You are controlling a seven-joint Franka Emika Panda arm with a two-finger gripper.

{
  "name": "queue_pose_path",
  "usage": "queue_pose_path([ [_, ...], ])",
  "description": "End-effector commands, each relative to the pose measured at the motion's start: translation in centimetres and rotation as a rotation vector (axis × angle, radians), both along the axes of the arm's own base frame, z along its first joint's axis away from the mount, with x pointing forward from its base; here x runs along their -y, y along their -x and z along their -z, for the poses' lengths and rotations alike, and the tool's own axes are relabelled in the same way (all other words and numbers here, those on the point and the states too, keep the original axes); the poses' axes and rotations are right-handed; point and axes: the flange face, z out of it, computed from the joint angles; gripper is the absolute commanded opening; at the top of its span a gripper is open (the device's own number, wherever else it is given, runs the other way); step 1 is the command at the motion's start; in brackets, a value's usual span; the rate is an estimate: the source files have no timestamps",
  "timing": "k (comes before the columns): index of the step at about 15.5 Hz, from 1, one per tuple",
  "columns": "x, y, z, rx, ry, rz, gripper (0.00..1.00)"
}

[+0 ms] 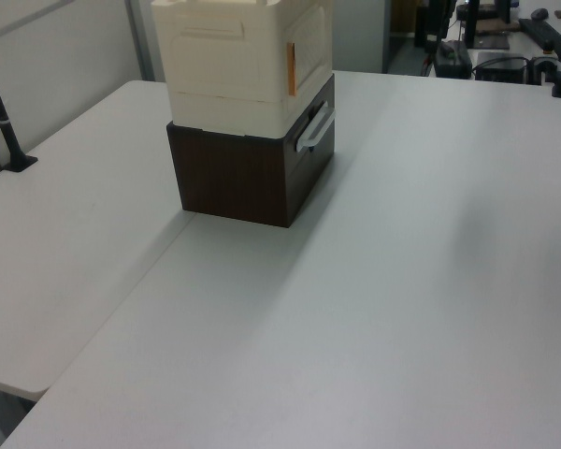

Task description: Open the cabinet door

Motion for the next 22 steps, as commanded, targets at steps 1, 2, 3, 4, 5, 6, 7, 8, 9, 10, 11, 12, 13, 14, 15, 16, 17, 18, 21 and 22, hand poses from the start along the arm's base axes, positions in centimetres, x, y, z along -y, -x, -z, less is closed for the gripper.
queue_pose_path([
  [1, -0.5, -0.1, 0.1, 0.020, 0.012, 0.011, 1.00],
  [2, -0.6, -0.1, 0.1, 0.020, 0.011, 0.009, 1.00],
  [3, -0.5, 0.0, 0.0, 0.020, 0.011, 0.011, 1.00],
  [4, -0.5, 0.1, -0.1, 0.020, 0.010, 0.011, 1.00],
  [5, -0.5, 0.1, -0.1, 0.021, 0.009, 0.011, 1.00],
  [6, -0.4, 0.1, -0.2, 0.022, 0.009, 0.013, 1.00],
  [7, -0.2, 0.2, -0.2, 0.024, 0.006, 0.019, 1.00],
  [8, -0.2, 0.2, -0.4, 0.026, 0.004, 0.019, 1.00],
  [9, -0.1, 0.2, -0.4, 0.026, 0.004, 0.017, 1.00],
  [10, -0.2, 0.1, -0.4, 0.029, 0.006, 0.007, 1.00],
  [11, -0.5, 0.0, -0.3, 0.032, 0.006, -0.004, 1.00],
  [12, -0.5, -0.1, -0.3, 0.034, 0.007, -0.019, 1.00],
  [13, -0.8, -0.3, -0.2, 0.038, 0.011, -0.052, 1.00],
  [14, -0.9, -0.4, -0.3, 0.050, 0.016, -0.081, 1.00],
  [15, -0.9, -0.6, -0.4, 0.064, 0.020, -0.099, 1.00],
  [16, -1.4, -0.8, -0.7, 0.082, 0.023, -0.114, 1.00],
  [17, -2.4, -1.2, -0.9, 0.109, 0.029, -0.131, 1.00],
  [18, -3.4, -1.7, -0.8, 0.128, 0.032, -0.138, 1.00],
  [21, -4.9, -2.7, -0.8, 0.180, 0.032, -0.157, 1.00],
  [22, -5.4, -3.0, -0.9, 0.200, 0.034, -0.166, 1.00],
])
